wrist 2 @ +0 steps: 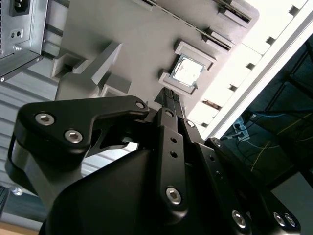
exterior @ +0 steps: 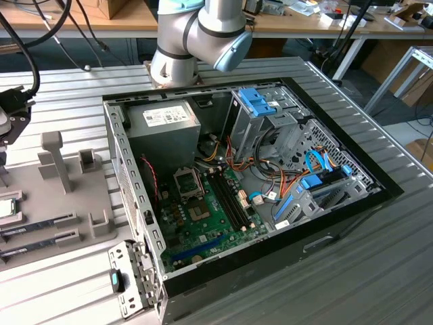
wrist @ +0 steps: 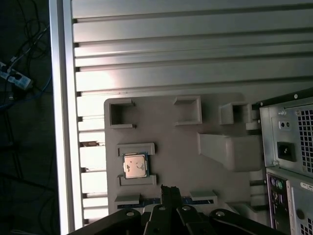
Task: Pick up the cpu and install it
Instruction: 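Reach for the cpu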
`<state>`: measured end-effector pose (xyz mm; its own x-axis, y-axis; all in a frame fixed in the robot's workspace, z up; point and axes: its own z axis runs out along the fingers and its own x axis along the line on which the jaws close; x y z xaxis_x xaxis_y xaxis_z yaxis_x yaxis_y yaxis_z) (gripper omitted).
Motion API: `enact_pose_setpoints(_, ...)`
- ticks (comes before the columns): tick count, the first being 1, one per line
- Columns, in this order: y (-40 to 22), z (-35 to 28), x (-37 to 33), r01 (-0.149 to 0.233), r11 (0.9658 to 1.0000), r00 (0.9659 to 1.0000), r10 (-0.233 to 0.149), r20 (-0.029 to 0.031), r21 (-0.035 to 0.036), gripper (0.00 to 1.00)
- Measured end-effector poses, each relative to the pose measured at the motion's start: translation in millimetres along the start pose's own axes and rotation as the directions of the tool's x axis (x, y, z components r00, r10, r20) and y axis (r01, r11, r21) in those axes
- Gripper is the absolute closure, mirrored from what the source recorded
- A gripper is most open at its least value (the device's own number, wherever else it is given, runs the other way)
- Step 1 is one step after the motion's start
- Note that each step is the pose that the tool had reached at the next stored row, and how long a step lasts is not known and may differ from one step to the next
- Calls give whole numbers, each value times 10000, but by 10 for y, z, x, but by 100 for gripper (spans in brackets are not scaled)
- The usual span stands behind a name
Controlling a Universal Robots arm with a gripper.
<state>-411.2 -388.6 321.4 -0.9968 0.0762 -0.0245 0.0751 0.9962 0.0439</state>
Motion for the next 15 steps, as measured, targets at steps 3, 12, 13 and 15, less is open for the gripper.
enact_pose_setpoints(3, -1, 17, 2, 0, 10000, 10000, 0, 1, 0, 89)
enact_pose_setpoints(12, 12, 75, 56, 0, 10000, 10000, 0, 0, 0, 89)
enact_pose_setpoints(13, 15, 81, 57, 1, 10000, 10000, -1, 0, 1, 89)
enact_pose_setpoints(15, 19, 90, 58, 0, 10000, 10000, 0, 0, 0, 89)
